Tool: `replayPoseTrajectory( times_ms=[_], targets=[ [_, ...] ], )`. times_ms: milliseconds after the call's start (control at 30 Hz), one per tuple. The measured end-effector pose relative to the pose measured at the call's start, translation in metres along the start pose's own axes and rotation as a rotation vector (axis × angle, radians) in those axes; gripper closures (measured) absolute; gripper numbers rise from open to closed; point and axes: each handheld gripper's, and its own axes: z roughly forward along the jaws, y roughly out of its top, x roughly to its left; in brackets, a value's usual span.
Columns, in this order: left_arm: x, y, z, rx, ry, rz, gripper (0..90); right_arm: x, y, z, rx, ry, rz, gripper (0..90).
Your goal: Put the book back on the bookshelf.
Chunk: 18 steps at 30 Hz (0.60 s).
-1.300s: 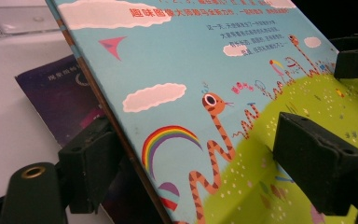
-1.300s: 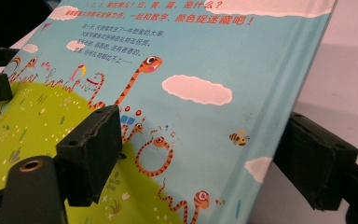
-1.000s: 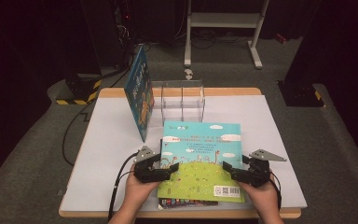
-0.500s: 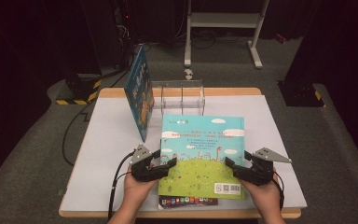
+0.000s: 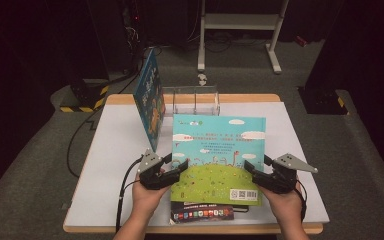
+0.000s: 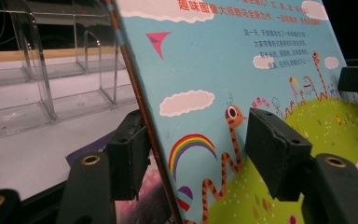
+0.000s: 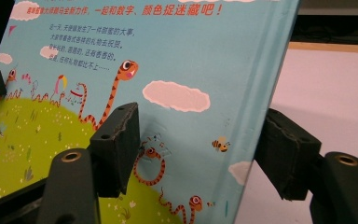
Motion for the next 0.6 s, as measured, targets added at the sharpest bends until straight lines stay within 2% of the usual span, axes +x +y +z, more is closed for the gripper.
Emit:
replayPoseTrajectory(
  times_ms=[233, 367, 600],
  targets=[
    [-0.004, 0.008, 0.003, -0.044, 0.001, 0.006, 44.5, 0.000, 0.009, -0.003, -0.040, -0.020, -0.018, 37.5],
    [-0.006, 0.013, 0.004, -0.060, 0.007, 0.034, 45.6, 0.002, 0.016, -0.005, -0.072, -0.032, -0.028, 39.9],
    [-0.009, 0.017, 0.003, -0.096, 0.005, 0.057, 48.0, 0.004, 0.022, -0.007, -0.113, -0.047, -0.042, 42.1]
  ],
)
